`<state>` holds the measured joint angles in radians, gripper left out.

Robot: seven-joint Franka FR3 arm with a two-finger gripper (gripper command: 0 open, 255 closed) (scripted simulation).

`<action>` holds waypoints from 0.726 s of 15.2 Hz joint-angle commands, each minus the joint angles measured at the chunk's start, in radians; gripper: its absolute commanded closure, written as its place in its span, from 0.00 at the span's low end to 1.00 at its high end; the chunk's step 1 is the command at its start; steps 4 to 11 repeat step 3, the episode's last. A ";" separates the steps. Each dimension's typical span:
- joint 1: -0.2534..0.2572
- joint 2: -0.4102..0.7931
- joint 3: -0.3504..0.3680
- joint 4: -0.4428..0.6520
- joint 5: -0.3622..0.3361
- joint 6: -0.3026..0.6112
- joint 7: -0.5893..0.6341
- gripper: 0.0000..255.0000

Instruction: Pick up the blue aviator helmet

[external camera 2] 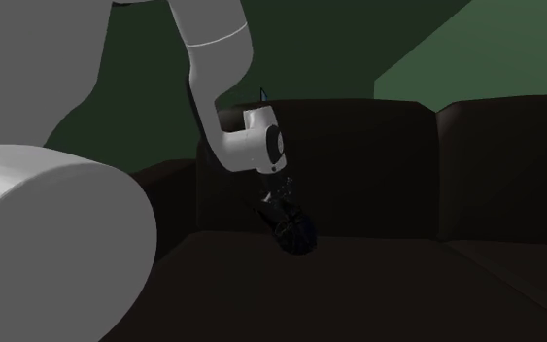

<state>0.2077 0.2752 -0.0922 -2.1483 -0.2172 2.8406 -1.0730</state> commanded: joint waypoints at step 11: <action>-0.001 -0.021 0.004 0.007 0.006 -0.027 -0.007 1.00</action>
